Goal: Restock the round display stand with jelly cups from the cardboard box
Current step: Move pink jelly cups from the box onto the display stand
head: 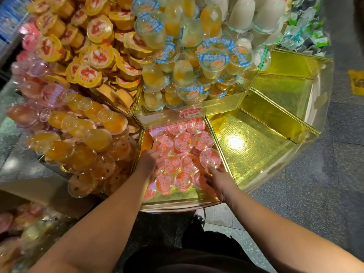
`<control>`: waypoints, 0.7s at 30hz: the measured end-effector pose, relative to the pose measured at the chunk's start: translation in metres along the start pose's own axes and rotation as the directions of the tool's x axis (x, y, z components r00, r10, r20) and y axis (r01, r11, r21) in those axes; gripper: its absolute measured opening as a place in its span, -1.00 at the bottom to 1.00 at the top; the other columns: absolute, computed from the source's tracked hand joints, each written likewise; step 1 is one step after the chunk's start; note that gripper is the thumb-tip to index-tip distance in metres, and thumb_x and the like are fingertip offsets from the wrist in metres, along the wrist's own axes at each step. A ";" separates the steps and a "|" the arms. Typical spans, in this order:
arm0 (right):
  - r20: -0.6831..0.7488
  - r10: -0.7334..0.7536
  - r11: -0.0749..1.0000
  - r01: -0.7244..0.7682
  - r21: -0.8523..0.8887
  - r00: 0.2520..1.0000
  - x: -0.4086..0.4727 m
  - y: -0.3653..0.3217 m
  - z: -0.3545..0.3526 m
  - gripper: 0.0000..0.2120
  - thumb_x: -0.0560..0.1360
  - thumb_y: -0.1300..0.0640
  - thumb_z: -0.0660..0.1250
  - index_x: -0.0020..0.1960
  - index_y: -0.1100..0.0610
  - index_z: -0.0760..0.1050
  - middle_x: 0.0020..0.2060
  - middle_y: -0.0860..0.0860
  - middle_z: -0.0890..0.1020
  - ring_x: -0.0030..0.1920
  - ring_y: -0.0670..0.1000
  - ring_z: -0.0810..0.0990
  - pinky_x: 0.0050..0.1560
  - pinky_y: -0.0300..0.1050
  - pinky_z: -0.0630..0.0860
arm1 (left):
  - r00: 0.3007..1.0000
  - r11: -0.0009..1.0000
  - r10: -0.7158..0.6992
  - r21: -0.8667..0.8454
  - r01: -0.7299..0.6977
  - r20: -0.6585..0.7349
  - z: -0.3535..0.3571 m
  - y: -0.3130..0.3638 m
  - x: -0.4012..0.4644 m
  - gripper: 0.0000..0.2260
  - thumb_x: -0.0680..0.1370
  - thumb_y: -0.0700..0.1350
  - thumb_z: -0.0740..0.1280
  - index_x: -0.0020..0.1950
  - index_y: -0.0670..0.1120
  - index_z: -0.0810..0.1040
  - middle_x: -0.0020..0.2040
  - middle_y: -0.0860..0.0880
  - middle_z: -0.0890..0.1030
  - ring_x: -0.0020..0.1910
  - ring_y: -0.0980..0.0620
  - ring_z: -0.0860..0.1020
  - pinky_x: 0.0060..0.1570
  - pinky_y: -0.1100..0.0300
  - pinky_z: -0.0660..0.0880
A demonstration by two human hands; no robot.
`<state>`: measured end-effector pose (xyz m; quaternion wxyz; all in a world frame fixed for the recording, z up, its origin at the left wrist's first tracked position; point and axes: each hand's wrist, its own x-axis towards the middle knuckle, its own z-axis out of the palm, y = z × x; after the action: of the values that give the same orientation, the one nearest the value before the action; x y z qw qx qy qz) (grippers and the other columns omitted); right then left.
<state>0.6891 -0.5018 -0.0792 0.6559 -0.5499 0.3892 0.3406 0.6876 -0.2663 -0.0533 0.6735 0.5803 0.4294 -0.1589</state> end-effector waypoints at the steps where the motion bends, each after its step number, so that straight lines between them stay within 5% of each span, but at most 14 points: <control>1: -0.007 -0.012 0.999 0.011 -0.047 1.000 -0.002 0.000 -0.001 -0.77 0.59 0.00 0.33 0.18 0.04 0.38 -0.05 0.09 0.67 -0.11 0.07 0.66 -0.27 -0.09 0.54 | 1.000 1.000 -0.001 0.002 0.001 0.003 -0.003 0.000 -0.002 -0.88 0.62 -0.08 0.31 -0.07 -0.10 0.47 0.03 -0.22 0.52 -0.14 -0.09 0.52 -0.36 0.13 0.40; 5: -0.013 -0.089 0.987 0.086 -0.139 0.996 -0.014 0.000 -0.001 -0.53 0.48 -0.10 0.45 0.25 0.11 0.41 -0.05 0.06 0.67 -0.04 0.05 0.67 0.00 0.04 0.62 | 0.998 0.996 -0.049 -0.073 0.047 -0.027 -0.011 0.001 -0.011 -0.69 0.59 -0.16 0.36 0.30 -0.20 0.46 0.18 -0.21 0.53 0.14 -0.17 0.55 0.09 0.05 0.51; 10: -0.087 -0.196 0.950 0.167 -0.265 0.977 -0.038 0.006 0.003 -0.66 0.52 -0.04 0.42 0.07 0.23 0.50 -0.16 0.09 0.59 -0.14 0.04 0.60 -0.09 -0.06 0.49 | 0.999 0.997 0.032 0.067 -0.034 0.021 -0.031 -0.008 -0.037 -0.72 0.61 -0.09 0.31 0.30 -0.13 0.46 0.13 -0.10 0.58 0.09 -0.06 0.57 -0.12 0.12 0.49; 14: -0.171 -0.317 0.889 0.229 -0.397 0.933 -0.069 0.018 0.018 -0.80 0.55 0.10 0.36 -0.02 0.25 0.51 -0.25 0.15 0.52 -0.34 0.04 0.46 -0.33 -0.15 0.34 | 0.984 0.950 0.168 0.256 -0.178 0.061 -0.059 -0.014 -0.063 -0.77 0.59 -0.10 0.33 0.22 -0.12 0.46 0.15 -0.08 0.57 0.00 -0.10 0.61 0.14 -0.08 0.55; 18: 0.017 -0.515 0.477 0.303 -0.825 0.857 -0.112 0.039 0.060 -0.75 0.52 0.00 0.35 0.10 0.13 0.48 -0.04 0.11 0.63 -0.05 0.13 0.59 -0.05 -0.10 0.42 | 0.940 0.821 0.311 0.459 -0.340 0.139 -0.109 -0.027 -0.096 -0.71 0.61 -0.05 0.31 0.31 -0.09 0.47 0.18 -0.06 0.56 0.09 -0.06 0.56 0.03 0.15 0.46; 21: 0.286 -0.529 0.139 0.414 -0.899 0.799 -0.144 0.065 0.114 -0.70 0.56 0.02 0.33 0.19 0.20 0.51 0.08 0.11 0.63 0.10 0.12 0.59 -0.06 -0.17 0.37 | 0.907 0.712 0.395 0.577 -0.401 0.143 -0.166 -0.046 -0.118 -0.71 0.61 -0.03 0.29 0.31 -0.07 0.51 0.19 -0.04 0.58 0.10 -0.03 0.57 -0.03 0.20 0.43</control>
<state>0.5802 -0.3817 0.0293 0.2643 -0.9310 -0.0429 0.2482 0.5206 -0.1603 0.0144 0.4778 0.8391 0.2197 -0.1391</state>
